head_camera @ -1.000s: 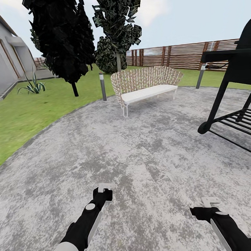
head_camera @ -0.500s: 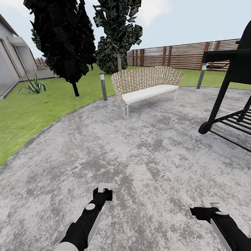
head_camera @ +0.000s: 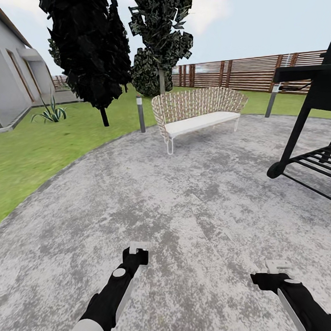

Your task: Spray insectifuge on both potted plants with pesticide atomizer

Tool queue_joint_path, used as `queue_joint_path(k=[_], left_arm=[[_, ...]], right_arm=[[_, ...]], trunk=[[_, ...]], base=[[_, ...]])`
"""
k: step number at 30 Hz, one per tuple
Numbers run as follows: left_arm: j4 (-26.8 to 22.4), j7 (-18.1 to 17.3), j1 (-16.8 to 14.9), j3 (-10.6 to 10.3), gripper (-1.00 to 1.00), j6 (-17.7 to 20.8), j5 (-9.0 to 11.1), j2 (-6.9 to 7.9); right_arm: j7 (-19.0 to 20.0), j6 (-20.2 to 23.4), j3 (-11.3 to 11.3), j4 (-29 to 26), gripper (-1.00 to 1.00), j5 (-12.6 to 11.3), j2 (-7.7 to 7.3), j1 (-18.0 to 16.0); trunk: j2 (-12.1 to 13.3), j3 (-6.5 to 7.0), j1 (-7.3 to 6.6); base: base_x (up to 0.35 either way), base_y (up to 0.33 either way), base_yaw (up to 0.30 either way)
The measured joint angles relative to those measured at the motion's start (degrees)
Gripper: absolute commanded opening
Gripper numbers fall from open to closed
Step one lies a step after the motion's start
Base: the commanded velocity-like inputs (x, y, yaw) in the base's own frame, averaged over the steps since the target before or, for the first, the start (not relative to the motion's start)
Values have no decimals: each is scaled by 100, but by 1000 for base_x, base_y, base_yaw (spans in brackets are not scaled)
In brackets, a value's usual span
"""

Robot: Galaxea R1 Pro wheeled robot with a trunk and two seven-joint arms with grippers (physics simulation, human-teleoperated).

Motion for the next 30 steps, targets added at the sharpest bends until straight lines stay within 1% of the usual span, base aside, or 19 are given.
queue_joint_path(k=[2,14,17,20,30], left_arm=[[0,0,0,0,-100,2,0,0],[0,14,0,12,-100,18,-4,5],[-46,15,0,23,-100,111,-7,13],[-148,16,0,19,-100,281,-1,10],[-183,8,0,25,-100,322,-6,32]], right_arm=[[0,0,0,-1,100,0,0,0],[0,0,9,7,100,-9,2,0],[7,-3,9,13,100,-22,1,3],[8,-8,8,16,100,-16,1,1],[8,-9,2,16,100,-21,6,-1]], trunk=[[0,0,0],[480,215,-263],[600,269,-329],[720,323,-395],[1121,502,-615]], base=[[0,0,0],[0,0,0],[0,0,0],[0,0,0],[0,0,0]])
